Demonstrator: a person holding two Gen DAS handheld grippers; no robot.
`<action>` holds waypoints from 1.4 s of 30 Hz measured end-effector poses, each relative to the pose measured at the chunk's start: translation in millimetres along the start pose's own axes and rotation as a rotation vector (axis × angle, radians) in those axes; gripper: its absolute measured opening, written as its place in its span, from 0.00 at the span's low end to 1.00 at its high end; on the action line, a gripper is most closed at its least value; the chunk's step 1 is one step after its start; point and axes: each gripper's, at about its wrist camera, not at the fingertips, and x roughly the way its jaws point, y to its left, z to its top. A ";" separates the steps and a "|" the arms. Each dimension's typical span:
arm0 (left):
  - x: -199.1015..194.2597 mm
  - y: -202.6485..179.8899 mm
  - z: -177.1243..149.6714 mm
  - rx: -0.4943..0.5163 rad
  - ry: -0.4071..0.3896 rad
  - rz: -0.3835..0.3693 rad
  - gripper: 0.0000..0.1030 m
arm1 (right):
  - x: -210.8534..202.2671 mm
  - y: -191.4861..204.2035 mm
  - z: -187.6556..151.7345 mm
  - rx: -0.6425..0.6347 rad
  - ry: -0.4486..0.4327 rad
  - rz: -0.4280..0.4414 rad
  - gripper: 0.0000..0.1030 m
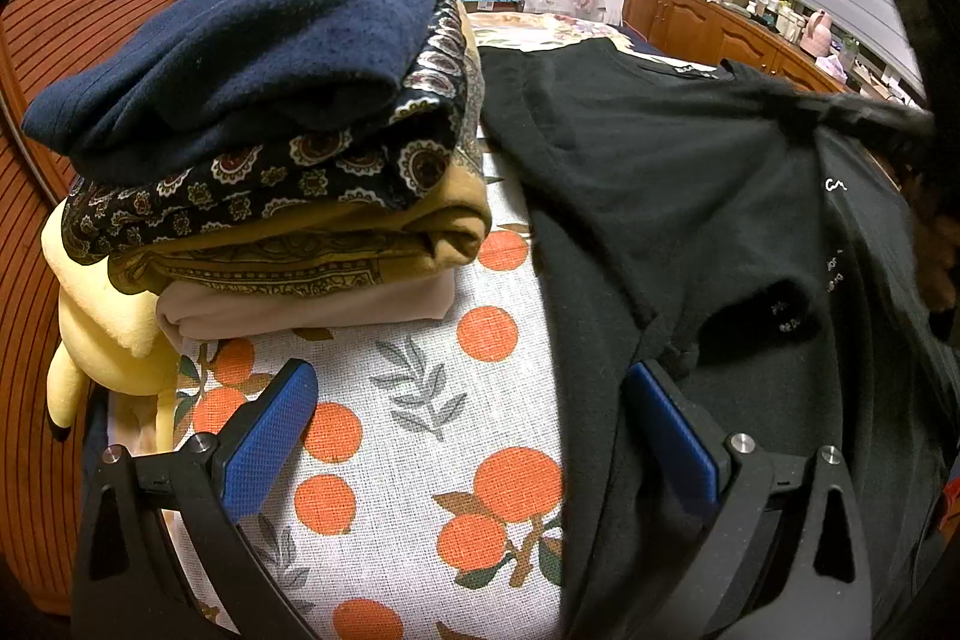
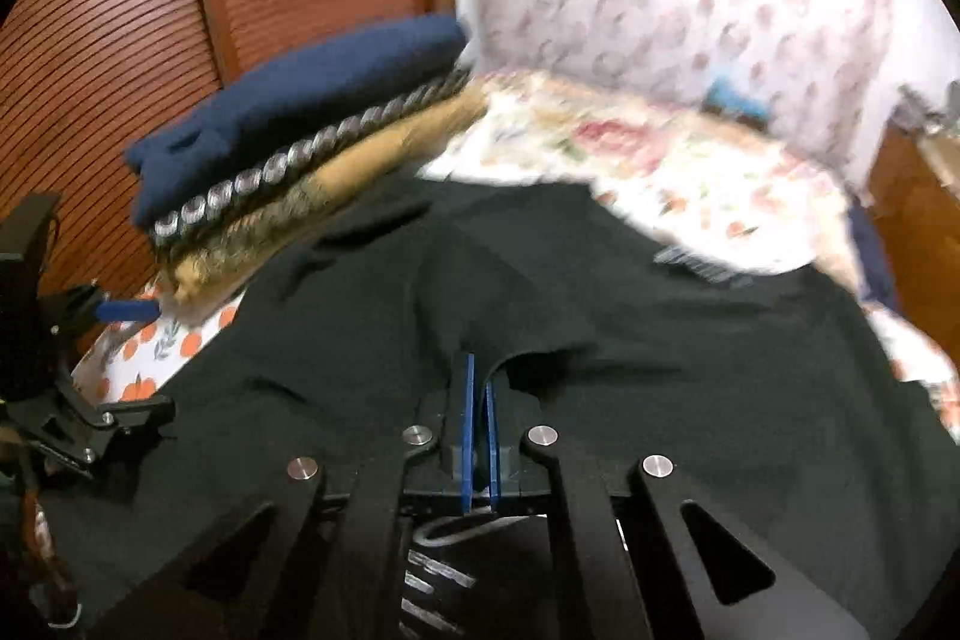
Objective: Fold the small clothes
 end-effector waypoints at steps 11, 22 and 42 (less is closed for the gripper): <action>-0.1 -0.4 -0.3 0.000 0.000 0.000 1.00 | -11.7 -20.1 -23.6 -0.034 0.085 -0.101 0.52; -0.2 -0.5 -0.4 -0.001 0.000 0.000 1.00 | -22.2 -29.5 -40.9 -0.017 0.131 -0.141 0.54; -6.8 1.7 -0.2 -0.011 -0.031 -0.012 0.99 | -24.7 -38.1 -45.7 0.038 0.132 -0.147 0.85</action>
